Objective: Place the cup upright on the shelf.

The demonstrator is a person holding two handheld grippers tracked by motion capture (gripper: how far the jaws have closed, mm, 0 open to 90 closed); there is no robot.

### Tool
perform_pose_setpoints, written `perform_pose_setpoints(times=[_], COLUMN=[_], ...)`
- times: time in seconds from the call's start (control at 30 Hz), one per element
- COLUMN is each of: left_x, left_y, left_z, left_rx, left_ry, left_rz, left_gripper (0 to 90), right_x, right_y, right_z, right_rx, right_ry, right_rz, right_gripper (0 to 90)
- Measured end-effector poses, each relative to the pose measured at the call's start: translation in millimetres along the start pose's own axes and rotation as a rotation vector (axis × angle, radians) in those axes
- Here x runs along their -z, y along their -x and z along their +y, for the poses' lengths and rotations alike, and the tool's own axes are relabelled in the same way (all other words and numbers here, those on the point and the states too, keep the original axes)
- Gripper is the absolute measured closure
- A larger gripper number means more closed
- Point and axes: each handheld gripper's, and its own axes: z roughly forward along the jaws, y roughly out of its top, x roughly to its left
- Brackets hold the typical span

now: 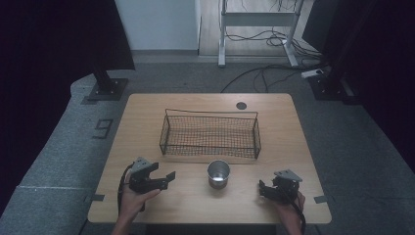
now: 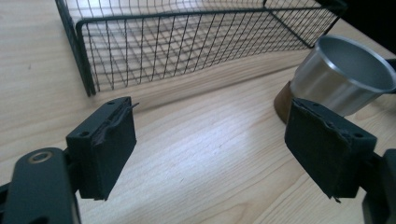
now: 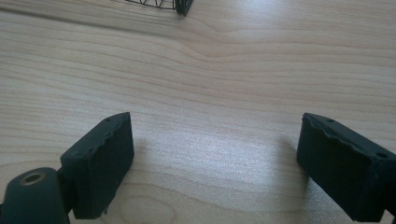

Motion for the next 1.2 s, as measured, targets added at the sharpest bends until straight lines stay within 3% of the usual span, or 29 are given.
perform_pose_setpoints(times=[0.13,0.27,0.7,1.2], left_x=[-1.5,-8.0,-23.3,-37.8], left_y=[2.8,11.1,25.1,43.4], left_z=[3.9,10.0,28.1,35.2], left_rx=[0.003,-0.019,-0.058,-0.093], left_ry=[-0.003,-0.015,-0.04,-0.061], left_rz=[-0.021,-0.05,-0.066,-0.112], left_gripper=[16.8,16.0,15.2,14.6], right_x=[-0.1,-0.1,-0.2,-0.3], right_y=[0.2,0.4,1.3,1.3], right_z=[0.1,0.1,0.2,0.3], right_rx=[-0.004,-0.007,-0.011,-0.011], right_ry=[-0.001,-0.001,-0.001,0.0], right_rz=[-0.004,-0.007,-0.01,-0.01], right_gripper=[10.8,10.8,10.8,10.9])
